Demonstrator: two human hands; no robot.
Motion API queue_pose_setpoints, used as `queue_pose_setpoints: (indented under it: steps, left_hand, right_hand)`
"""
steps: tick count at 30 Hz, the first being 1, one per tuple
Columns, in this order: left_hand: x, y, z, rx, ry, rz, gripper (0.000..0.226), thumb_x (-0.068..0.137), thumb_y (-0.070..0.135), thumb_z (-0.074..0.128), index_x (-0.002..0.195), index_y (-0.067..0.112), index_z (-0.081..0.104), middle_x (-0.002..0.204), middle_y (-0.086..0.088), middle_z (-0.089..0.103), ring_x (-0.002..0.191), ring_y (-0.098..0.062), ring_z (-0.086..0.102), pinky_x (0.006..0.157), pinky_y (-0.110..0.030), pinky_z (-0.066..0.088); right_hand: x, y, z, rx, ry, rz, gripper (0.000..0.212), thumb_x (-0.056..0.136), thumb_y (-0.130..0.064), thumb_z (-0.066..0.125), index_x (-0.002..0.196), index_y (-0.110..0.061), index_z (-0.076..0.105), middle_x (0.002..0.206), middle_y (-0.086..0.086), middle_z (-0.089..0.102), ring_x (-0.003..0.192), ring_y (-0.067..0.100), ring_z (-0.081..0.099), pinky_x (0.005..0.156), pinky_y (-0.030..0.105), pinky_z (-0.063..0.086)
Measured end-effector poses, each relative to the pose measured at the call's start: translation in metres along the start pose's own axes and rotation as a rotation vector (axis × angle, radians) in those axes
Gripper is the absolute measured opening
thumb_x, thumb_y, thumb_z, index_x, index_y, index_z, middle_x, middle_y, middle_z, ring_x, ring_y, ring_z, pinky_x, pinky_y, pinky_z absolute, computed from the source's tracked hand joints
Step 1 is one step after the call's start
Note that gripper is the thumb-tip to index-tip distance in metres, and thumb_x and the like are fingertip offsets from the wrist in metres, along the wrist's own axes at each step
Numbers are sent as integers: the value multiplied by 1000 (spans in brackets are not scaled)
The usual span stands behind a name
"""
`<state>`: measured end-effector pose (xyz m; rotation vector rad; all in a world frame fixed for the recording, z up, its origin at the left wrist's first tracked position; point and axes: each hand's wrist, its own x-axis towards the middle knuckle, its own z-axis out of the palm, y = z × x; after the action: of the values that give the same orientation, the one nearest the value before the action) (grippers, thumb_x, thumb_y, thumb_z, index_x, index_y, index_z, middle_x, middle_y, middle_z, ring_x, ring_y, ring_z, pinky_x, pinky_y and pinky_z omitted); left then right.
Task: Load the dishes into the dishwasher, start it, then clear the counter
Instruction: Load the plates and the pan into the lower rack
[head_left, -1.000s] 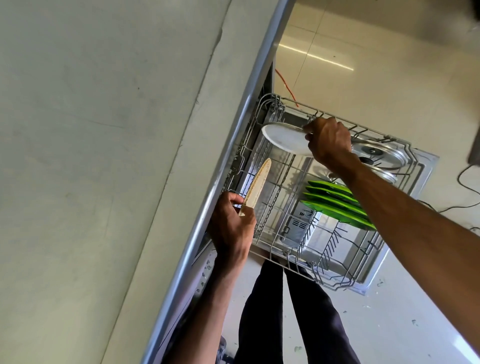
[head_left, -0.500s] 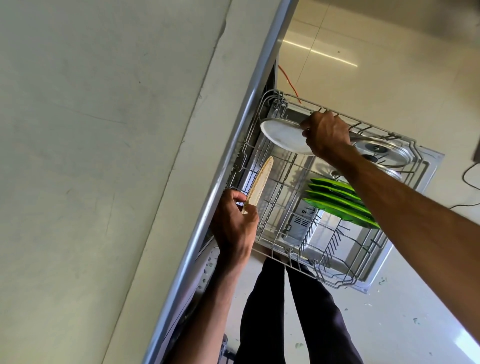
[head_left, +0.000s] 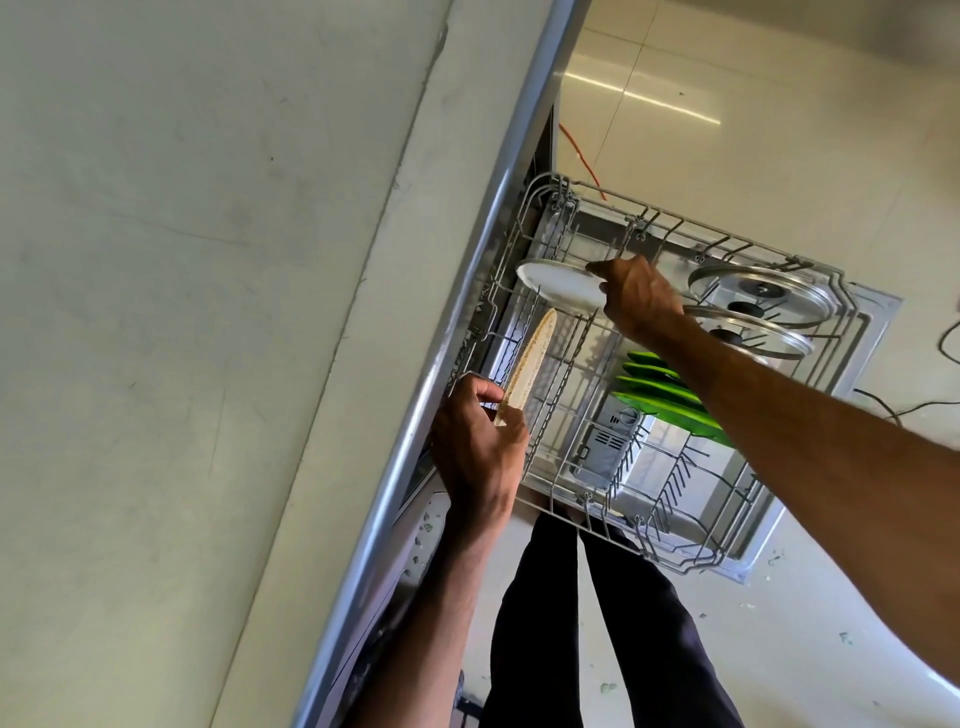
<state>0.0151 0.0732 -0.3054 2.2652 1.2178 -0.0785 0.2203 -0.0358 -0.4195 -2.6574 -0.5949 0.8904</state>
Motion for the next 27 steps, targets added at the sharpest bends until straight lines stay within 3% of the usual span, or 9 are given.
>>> queue_pose_setpoints:
  steps: [3,7,9,12,15,17,19,23,27]
  left_hand:
    - [-1,-1,3,-25,2,19,21,78,25,79,86,24,60,69,9,55,62,-11,48,60,-34,48]
    - [2,6,4,-22,-3,51,23,80,25,81,89,24,59,71,10,56,61,-11,50,59,-29,42]
    - [6,12,4,-1,-13,94,20,82,21,78,92,23,61,76,9,62,62,-10,54,54,-24,39]
    - [18,28,4,23,-42,161,20,82,11,73,96,21,63,84,8,68,68,-7,60,57,-27,51]
    - [35,50,6,19,-76,247,19,86,8,71,96,21,63,89,7,69,74,-7,61,58,-33,57]
    - [49,66,8,-3,-43,334,15,89,8,69,96,20,64,91,7,68,77,-9,62,58,-29,56]
    - [61,84,11,-49,42,413,16,89,7,68,100,18,65,98,5,69,86,-9,62,67,-23,55]
    - [80,116,23,-149,227,444,39,83,3,69,121,10,60,124,-1,62,118,-12,54,101,-19,43]
    - [87,126,51,-105,190,351,41,79,-3,64,118,9,58,121,-5,61,116,-17,53,97,-7,35]
  right_hand:
    - [1,10,10,111,12,-92,49,97,-7,53,146,-10,46,131,22,60,115,39,59,95,49,51]
    - [-9,11,8,205,136,-85,57,89,8,59,144,1,44,141,26,53,127,43,52,102,54,48]
    - [-20,8,-1,265,170,-117,66,83,10,62,145,0,42,147,25,48,134,40,48,109,50,45]
    - [-36,8,-12,312,23,-287,76,77,10,67,147,-6,43,150,19,46,126,28,54,102,35,47]
    - [-44,12,-20,298,-15,-392,52,82,2,71,131,-14,62,138,11,60,123,23,59,102,35,50]
    - [-48,16,-33,319,60,-362,28,90,-2,65,116,-12,70,112,9,73,98,23,69,80,26,58]
    - [-51,20,-50,383,129,-293,19,96,-6,61,112,-6,71,97,8,72,82,21,67,63,10,47]
    - [-47,41,-79,602,228,-137,16,95,-9,64,107,-2,72,92,7,70,81,21,65,67,34,54]
    - [-38,59,-97,644,361,13,19,92,-25,65,99,-9,73,86,11,71,83,30,68,69,48,56]
